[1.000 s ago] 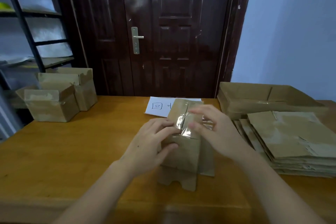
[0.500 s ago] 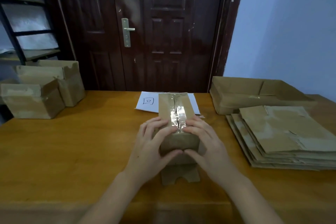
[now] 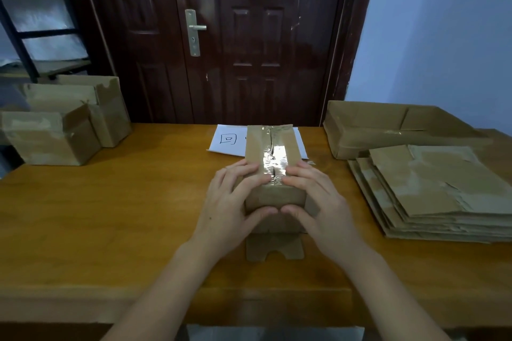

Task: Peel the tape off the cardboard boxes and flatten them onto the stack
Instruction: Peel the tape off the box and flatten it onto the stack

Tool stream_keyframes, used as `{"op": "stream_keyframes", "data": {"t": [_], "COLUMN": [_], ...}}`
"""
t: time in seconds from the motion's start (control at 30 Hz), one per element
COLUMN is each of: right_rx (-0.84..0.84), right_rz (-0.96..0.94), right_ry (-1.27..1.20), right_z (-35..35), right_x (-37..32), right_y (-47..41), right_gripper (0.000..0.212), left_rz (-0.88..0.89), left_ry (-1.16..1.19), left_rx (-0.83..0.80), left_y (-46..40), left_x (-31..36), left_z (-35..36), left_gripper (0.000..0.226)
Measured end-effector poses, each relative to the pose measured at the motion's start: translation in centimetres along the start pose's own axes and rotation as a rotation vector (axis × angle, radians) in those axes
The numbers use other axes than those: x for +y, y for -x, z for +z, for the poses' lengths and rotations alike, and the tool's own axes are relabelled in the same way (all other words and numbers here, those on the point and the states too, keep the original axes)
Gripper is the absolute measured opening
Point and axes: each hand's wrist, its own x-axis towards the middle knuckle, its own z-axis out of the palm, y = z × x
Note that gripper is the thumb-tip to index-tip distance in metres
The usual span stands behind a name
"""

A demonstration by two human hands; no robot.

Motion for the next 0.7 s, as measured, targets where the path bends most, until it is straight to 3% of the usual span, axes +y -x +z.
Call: {"op": "stream_keyframes", "data": {"t": [0.3,0.57,0.7], "right_rx": [0.038,0.028,0.031], "right_rz": [0.019,-0.007,-0.066], "right_ry": [-0.005,0.019,0.070], "right_z": [0.2,-0.1,-0.5], "right_x": [-0.1,0.1,0.3], "right_y": [-0.4,-0.7,-1.4], "right_gripper": [0.053,0.046,0.033], "left_rz": [0.188,0.089,0.081], "left_ry": [-0.083,0.053,0.066], "left_rx": [-0.104,-0.042,-0.038], "left_y": [-1.8,-1.3,-1.2], "left_x": [-0.3,0.3,0.2], "left_z": [-1.5,-0.2,0.0], "left_gripper": [0.056,0.054,0.060]}}
